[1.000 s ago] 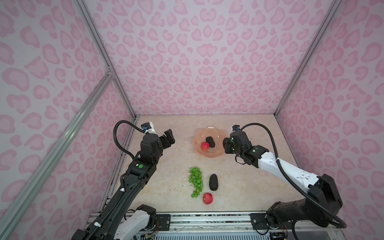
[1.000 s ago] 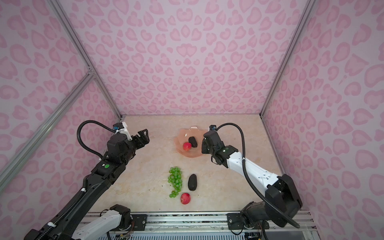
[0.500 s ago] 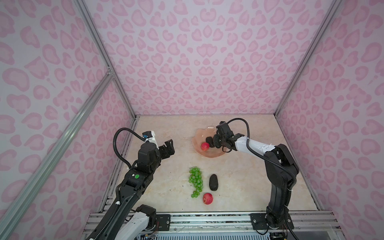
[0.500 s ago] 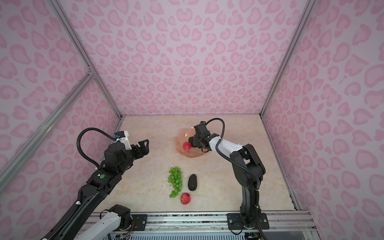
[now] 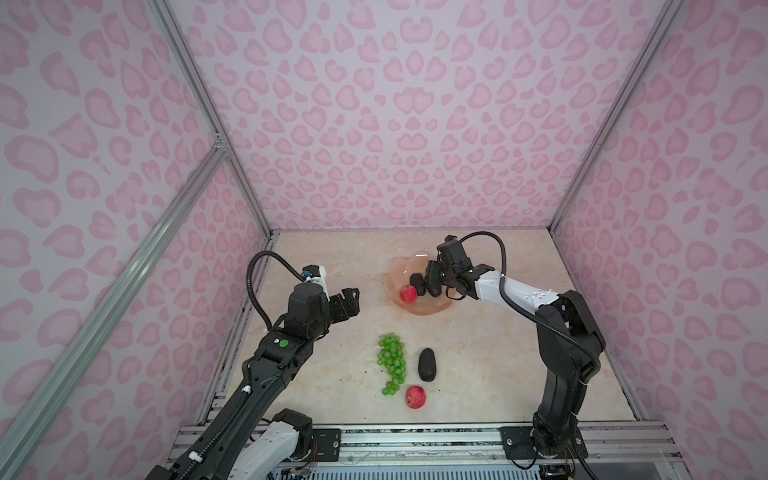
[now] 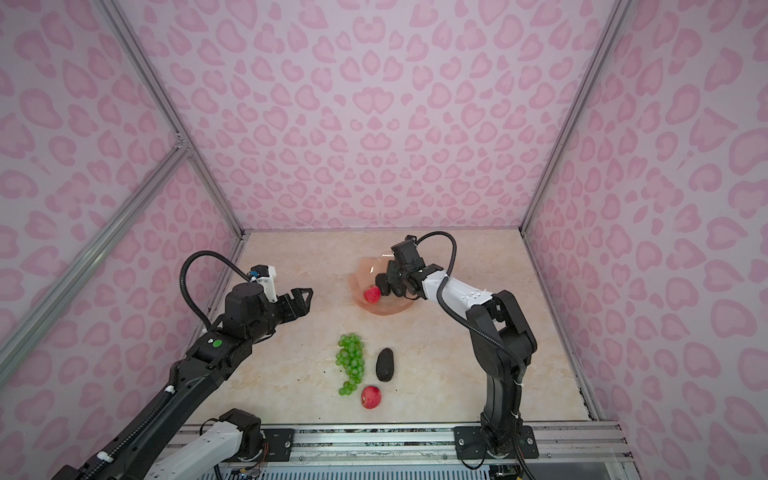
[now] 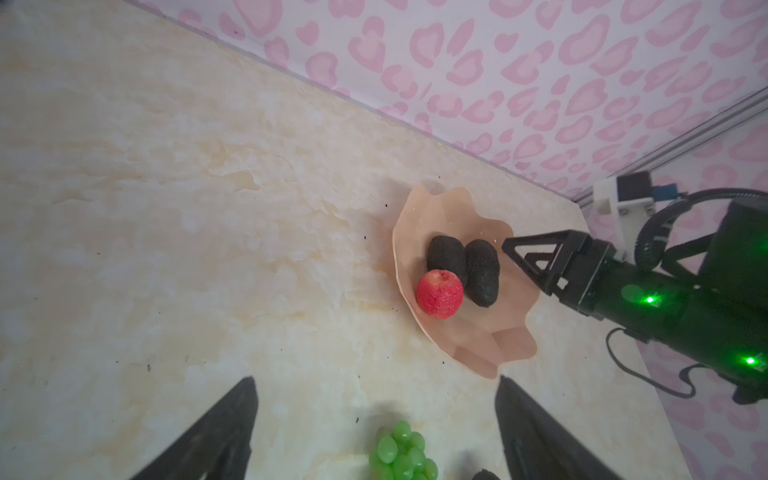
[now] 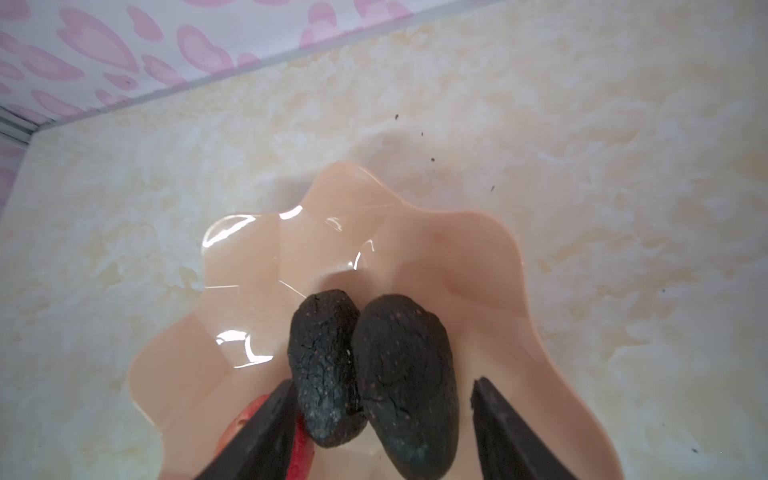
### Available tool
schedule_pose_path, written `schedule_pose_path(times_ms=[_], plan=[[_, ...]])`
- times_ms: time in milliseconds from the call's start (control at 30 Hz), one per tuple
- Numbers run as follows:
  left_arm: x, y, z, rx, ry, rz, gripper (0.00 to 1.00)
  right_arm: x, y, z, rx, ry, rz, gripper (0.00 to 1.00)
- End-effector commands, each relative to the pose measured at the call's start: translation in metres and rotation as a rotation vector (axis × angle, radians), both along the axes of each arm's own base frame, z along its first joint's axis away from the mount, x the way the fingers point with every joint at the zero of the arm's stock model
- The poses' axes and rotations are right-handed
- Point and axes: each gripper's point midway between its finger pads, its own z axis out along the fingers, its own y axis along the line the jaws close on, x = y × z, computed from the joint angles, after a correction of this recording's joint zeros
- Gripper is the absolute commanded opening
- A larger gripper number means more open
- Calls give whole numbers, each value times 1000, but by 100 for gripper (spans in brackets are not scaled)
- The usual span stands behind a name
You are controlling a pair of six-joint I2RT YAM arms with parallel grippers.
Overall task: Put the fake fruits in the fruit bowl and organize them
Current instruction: 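Grasp a second avocado with the right gripper and place it in the bowl, then grasp the last avocado with the left gripper and lift it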
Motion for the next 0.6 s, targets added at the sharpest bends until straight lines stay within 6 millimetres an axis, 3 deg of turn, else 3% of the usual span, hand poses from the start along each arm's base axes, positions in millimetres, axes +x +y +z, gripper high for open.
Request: schedule_pose_path(times_ms=[0, 133, 233, 367, 567], plan=[[-4, -28, -1, -19, 23, -92, 90, -1, -10, 20, -10, -50, -5, 71], [-15, -71, -21, -12, 110, -213, 88, -19, -22, 39, -17, -101, 9, 80], [-33, -102, -44, 3, 197, -316, 87, -38, -35, 48, -8, -133, 5, 88], [-64, -136, -67, 72, 289, -435, 87, -61, -60, 51, -18, -153, -34, 91], [-97, -174, -91, 178, 372, -562, 86, -77, -85, 47, -11, -153, -91, 91]])
